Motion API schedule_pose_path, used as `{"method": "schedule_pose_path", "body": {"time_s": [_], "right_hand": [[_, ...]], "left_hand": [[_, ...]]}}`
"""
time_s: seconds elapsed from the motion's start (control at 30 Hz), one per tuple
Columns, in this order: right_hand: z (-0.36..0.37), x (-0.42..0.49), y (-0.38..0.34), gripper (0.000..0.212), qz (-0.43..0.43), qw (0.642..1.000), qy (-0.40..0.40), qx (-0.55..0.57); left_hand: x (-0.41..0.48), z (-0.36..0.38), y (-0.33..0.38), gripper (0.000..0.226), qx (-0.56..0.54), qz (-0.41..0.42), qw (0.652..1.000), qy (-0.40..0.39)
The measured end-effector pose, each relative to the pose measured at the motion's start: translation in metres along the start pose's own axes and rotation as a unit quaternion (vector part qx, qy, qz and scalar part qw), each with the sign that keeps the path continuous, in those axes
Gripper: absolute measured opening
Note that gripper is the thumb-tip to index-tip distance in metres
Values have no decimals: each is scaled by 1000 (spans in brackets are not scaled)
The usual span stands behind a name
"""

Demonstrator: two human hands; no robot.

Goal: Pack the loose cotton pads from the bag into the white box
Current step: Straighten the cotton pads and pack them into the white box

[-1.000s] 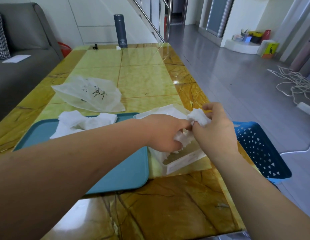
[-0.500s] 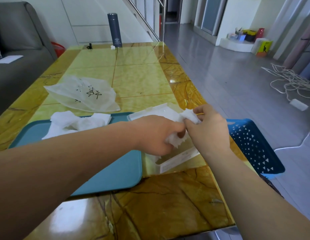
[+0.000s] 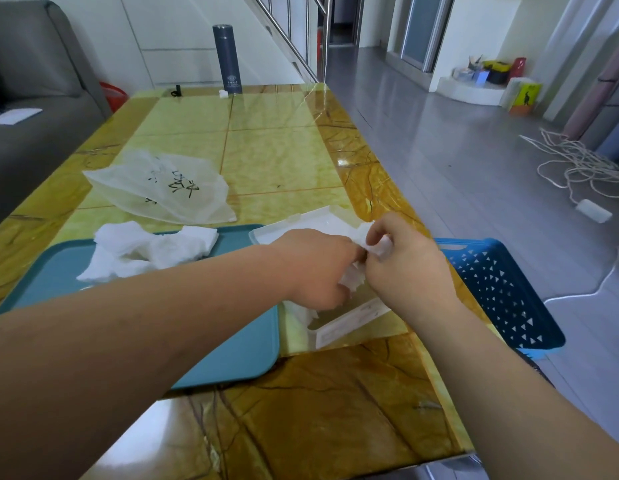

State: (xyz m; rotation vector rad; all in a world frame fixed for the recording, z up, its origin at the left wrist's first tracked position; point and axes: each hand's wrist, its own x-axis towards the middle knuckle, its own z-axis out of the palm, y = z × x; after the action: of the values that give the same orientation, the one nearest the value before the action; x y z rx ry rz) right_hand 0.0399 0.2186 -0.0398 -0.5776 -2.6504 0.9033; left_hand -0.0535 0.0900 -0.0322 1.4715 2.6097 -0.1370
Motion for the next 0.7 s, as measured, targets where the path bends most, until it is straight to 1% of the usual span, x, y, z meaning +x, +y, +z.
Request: {"method": "schedule_pose_path", "body": {"time_s": [0.03,0.13,0.2,0.3,0.37,0.4,0.5,0.6,0.63,0.7], "right_hand": [[1,0,0,15,-6,1000,-9,-13],[4,1,0,22,-3,1000,-5,-22],[6,1,-1,27,5,1000,8,-9],[7,1,-4,33,11,999,21,28],[5,-1,-6,29,6,999,11,29],[5,-2,-8,25,2,1000,-2,19],[5,-4,-11,26,10,996,-68,-56],[2,-7,-17,30,11,985,-105,-134],[1,-8,-19,30,8,982,-113,-148],[2,-8,-20,32,1,977,-130,-172]], "left_hand": [[1,0,0,48,0,1,1000,-3],[1,3,-3,50,1,14,1000,-16],[1,4,-4,51,5,24,1000,-14],[-2,4,-1,51,16,17,999,-21],[-3,1,1,47,17,15,1000,-18],[-4,1,1,45,15,15,1000,-17],[-5,4,0,49,12,22,999,-21],[-9,4,2,54,13,16,999,-25],[-10,3,2,53,18,14,999,-27],[-10,-2,6,44,30,6,999,-32]]}}
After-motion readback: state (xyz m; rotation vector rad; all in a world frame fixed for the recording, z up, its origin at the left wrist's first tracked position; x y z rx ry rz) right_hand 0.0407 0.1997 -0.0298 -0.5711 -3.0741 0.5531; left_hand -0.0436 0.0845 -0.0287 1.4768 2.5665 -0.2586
